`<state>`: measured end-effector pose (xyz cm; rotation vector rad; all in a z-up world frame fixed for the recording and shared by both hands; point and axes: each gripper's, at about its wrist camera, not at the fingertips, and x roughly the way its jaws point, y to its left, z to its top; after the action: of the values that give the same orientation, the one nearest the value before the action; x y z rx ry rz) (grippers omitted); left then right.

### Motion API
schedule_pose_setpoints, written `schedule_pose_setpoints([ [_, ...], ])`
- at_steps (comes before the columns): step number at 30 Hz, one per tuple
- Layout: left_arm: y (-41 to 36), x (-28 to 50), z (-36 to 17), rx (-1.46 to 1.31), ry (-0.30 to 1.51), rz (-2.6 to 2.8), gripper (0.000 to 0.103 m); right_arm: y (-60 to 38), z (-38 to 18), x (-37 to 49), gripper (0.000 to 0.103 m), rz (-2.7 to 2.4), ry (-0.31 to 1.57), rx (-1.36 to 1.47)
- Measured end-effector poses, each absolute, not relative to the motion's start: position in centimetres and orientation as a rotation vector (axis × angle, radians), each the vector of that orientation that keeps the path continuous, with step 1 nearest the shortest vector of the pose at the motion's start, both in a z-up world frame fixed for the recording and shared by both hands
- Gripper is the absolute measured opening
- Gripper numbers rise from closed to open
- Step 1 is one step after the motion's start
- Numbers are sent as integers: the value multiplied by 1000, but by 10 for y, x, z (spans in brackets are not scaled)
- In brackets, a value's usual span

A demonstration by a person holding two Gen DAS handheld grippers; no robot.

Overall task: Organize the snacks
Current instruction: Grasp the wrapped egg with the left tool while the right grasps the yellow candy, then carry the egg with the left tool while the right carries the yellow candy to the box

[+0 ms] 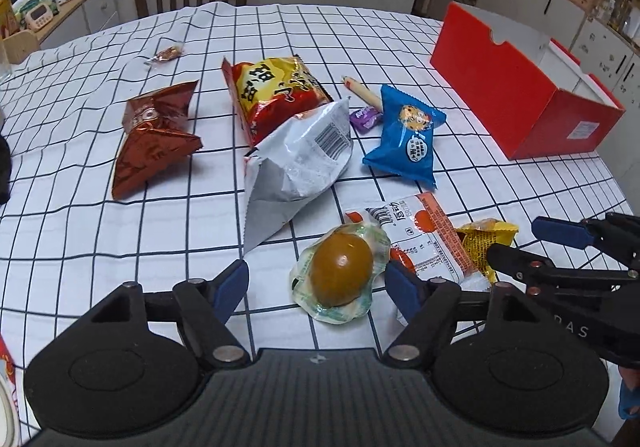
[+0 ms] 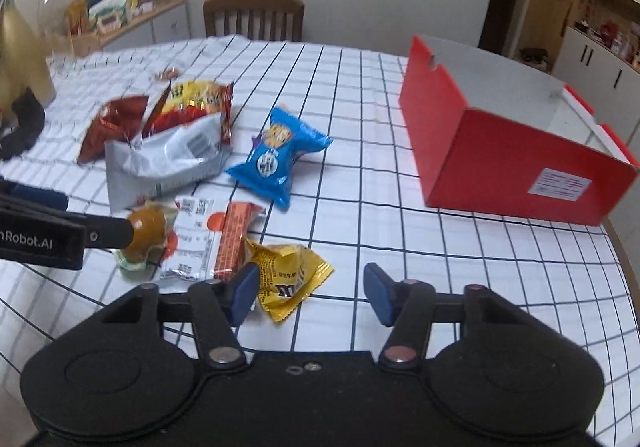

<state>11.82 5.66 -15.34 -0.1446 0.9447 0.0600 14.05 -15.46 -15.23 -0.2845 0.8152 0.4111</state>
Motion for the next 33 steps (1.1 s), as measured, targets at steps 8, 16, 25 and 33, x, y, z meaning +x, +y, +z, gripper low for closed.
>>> schedule_pose_setpoints([
  [8, 50, 129, -163, -90, 960, 5, 60, -144, -164, 152, 48, 444, 828, -321],
  [16, 45, 133, -165, -77, 965, -26, 41, -138, -169, 160, 42, 463, 845, -291],
  [25, 48, 128, -163, -123, 975, -13, 38, -138, -166, 158, 25, 447, 846, -276],
  [33, 50, 113, -158, -159, 973, -4, 38, -148, -156, 148, 22, 421, 842, -241],
])
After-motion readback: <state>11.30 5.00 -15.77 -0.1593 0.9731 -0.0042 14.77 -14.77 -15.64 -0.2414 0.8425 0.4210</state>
